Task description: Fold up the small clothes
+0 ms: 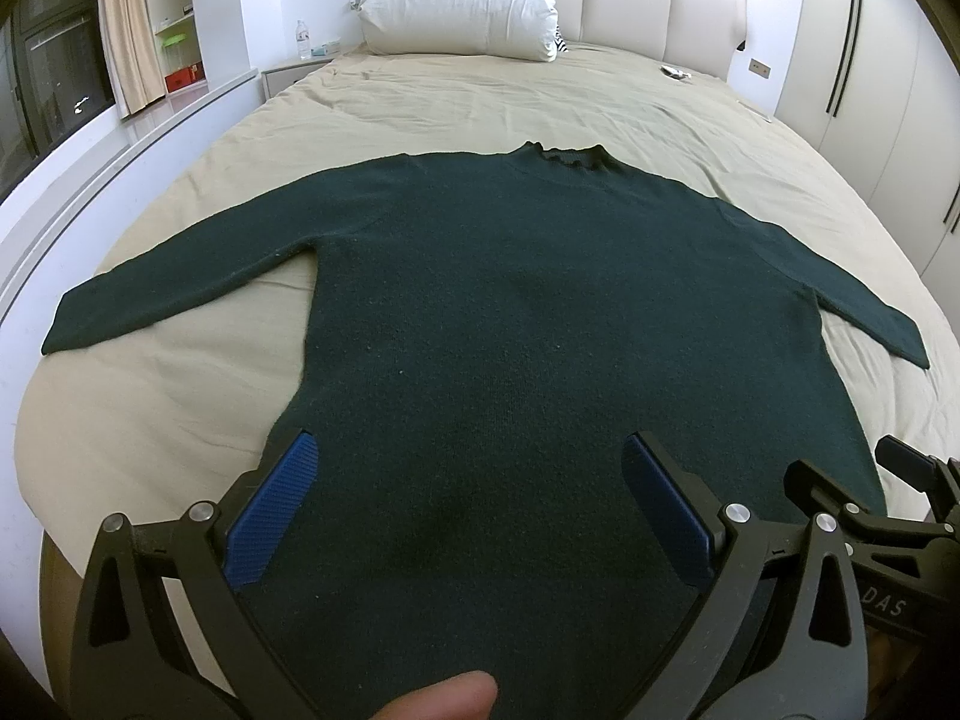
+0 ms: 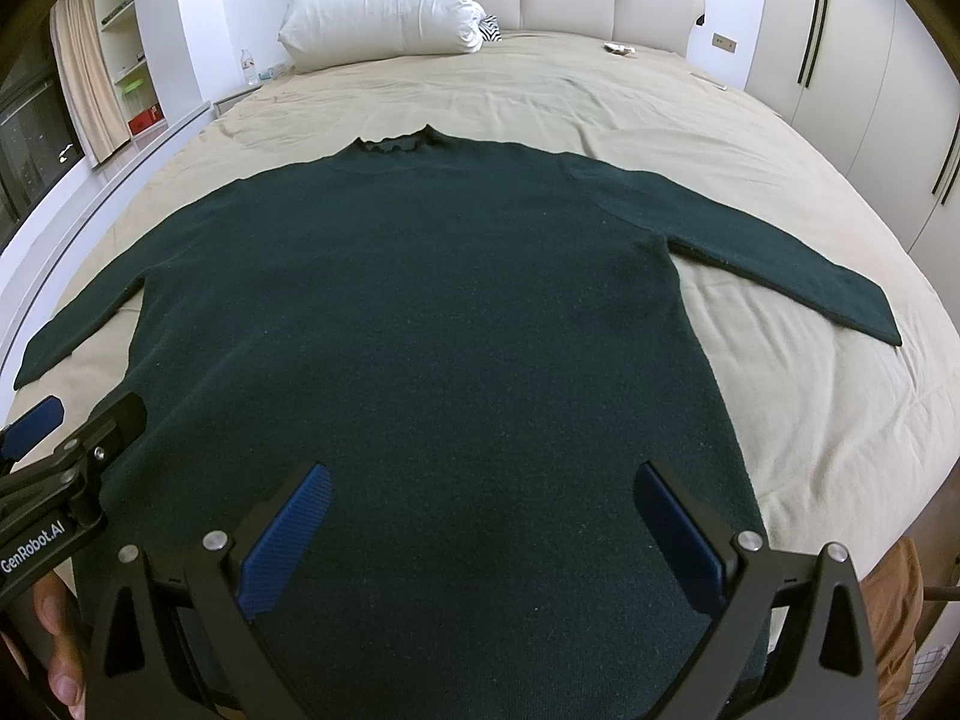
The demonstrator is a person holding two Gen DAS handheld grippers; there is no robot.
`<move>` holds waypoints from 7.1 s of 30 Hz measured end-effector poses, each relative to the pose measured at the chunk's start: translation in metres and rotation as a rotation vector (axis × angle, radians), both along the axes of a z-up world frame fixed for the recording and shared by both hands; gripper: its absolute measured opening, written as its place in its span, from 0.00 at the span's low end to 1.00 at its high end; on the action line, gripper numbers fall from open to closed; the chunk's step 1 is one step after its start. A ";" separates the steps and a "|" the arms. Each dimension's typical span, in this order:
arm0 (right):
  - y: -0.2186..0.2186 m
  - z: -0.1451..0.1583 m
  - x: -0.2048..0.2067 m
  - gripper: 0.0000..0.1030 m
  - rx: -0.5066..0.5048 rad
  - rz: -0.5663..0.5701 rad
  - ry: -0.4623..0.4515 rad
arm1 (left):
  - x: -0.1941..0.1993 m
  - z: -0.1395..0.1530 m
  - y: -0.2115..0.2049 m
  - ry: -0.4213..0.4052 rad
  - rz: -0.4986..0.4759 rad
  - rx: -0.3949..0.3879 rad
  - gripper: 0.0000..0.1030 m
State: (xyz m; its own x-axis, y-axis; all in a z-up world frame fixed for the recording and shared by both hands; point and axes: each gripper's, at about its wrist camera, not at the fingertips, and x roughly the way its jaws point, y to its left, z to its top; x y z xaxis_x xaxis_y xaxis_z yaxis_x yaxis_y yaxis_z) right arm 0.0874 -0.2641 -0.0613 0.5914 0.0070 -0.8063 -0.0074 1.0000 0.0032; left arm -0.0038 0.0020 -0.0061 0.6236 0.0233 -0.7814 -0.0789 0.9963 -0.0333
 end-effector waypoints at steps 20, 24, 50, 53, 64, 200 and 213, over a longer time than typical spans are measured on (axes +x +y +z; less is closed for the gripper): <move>0.000 0.000 0.000 1.00 0.001 0.000 0.001 | -0.003 0.000 -0.002 -0.004 -0.001 0.004 1.00; 0.000 0.000 0.000 1.00 0.001 0.000 0.000 | -0.005 0.001 -0.003 -0.012 -0.005 0.007 1.00; 0.038 0.011 0.025 1.00 -0.003 0.077 -0.015 | -0.004 -0.014 0.273 -0.200 0.448 -0.684 1.00; 0.047 0.011 0.032 1.00 0.012 0.089 -0.009 | -0.004 -0.036 0.331 -0.259 0.541 -0.844 0.99; 0.080 0.008 0.058 1.00 0.014 0.141 0.012 | 0.007 -0.098 0.430 -0.311 0.792 -1.161 0.83; -0.120 -0.086 0.273 0.02 0.825 0.005 0.112 | 0.281 -0.101 0.128 0.023 -0.019 -0.157 0.13; -0.393 -0.056 0.073 0.75 0.790 -0.689 -0.253 | 0.232 -0.058 0.073 -0.069 -0.065 -0.412 0.76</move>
